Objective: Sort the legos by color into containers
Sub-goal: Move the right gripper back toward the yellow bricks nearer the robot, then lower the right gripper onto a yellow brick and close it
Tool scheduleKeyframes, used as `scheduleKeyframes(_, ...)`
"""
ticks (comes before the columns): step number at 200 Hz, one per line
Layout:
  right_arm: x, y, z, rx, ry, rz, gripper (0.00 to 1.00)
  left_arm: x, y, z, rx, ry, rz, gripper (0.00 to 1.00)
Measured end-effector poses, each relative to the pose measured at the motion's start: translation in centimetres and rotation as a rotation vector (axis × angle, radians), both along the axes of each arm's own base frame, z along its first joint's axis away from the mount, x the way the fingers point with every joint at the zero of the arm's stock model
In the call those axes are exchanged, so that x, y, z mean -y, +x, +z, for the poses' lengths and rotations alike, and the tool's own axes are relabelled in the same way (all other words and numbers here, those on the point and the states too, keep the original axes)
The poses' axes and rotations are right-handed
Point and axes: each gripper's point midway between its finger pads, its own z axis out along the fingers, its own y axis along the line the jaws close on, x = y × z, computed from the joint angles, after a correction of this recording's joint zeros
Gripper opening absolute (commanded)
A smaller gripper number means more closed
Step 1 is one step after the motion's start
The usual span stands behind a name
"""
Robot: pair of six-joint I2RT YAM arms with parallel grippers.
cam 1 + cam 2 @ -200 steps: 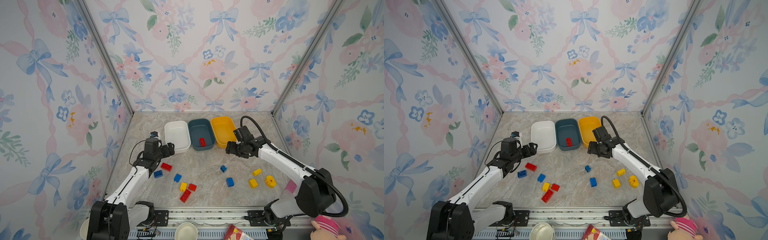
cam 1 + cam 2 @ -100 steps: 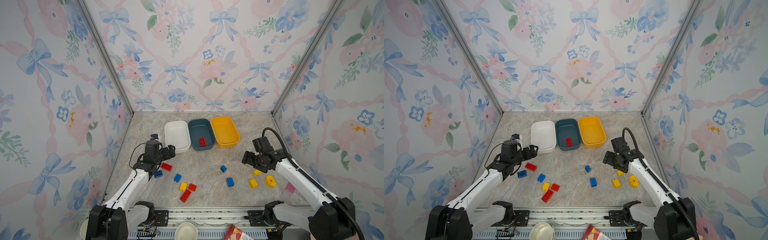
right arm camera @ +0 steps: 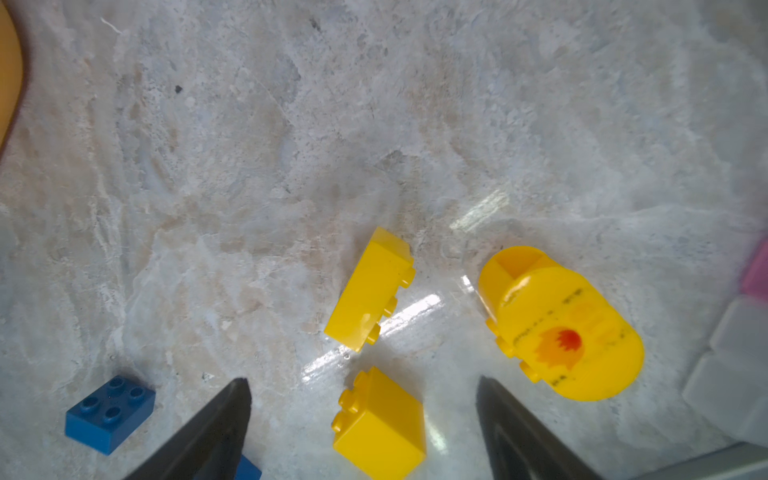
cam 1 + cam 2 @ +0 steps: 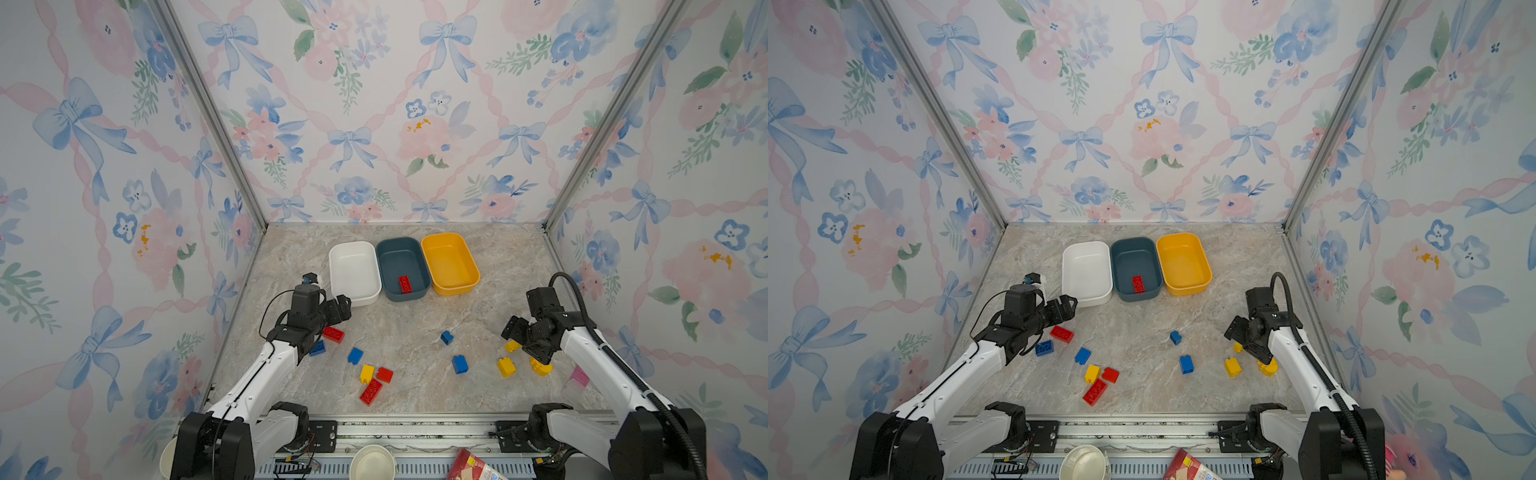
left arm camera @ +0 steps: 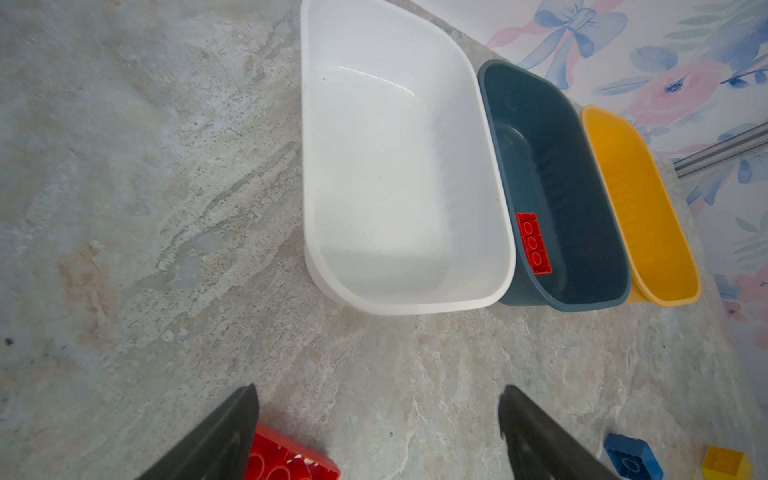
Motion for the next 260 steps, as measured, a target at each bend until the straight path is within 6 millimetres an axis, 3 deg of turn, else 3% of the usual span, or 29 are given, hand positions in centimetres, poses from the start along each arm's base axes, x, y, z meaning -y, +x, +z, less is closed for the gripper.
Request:
scheduleKeyframes(67, 0.2, 1.4, -2.1, -0.028, 0.012, -0.015, 0.65, 0.0, -0.1, -0.1, -0.002, 0.003, 0.002, 0.93)
scheduleKeyframes(135, 0.3, 1.7, -3.9, -0.049, 0.012, -0.022, 0.53, 0.0, -0.1, -0.2, -0.003, 0.003, 0.002, 0.93)
scheduleKeyframes(204, 0.4, 2.1, -4.5, -0.054, 0.014, -0.023, 0.37, 0.0, -0.2, -0.4, -0.009, 0.004, 0.0, 0.93)
scheduleKeyframes(260, 0.1, 2.2, -4.2, -0.044, 0.027, -0.017, 0.3, 0.0, -0.3, -0.6, -0.016, 0.005, 0.0, 0.93)
